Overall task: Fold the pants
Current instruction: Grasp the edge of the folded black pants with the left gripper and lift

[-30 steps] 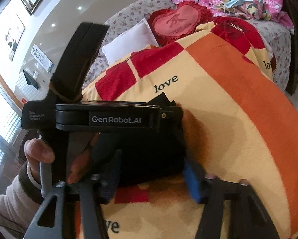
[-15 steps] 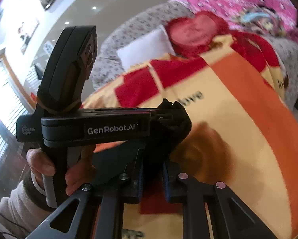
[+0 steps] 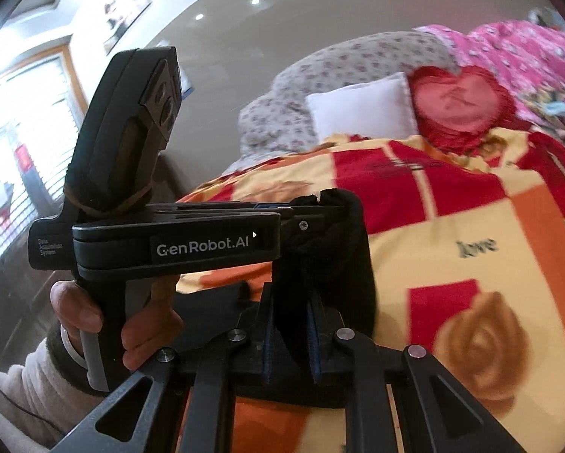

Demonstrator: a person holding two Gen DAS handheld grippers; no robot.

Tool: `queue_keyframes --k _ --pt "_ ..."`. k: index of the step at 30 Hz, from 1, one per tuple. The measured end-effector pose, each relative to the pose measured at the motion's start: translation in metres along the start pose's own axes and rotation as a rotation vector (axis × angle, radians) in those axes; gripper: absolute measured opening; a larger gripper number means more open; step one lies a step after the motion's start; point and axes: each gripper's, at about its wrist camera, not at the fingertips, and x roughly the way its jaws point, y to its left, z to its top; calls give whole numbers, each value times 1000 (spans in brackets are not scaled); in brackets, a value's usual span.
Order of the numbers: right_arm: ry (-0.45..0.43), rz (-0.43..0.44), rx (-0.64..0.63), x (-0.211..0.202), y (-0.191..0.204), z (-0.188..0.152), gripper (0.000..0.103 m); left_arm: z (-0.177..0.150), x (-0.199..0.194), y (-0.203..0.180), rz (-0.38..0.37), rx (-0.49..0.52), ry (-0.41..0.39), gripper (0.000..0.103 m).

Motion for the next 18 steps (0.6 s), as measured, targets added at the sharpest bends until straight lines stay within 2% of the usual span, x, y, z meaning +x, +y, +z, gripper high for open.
queue_keyframes --k 6,10,14,18 --pt "80 69 -65 36 38 -7 14 -35 -23 49 70 -96 14 20" --pt "169 112 -89 73 58 -23 14 -64 -30 84 118 -186 42 20" --pt "255 143 -99 108 67 -38 14 -92 -32 114 199 -270 76 20" --pt "340 129 -130 131 74 -54 17 -111 -33 131 225 -327 98 20"
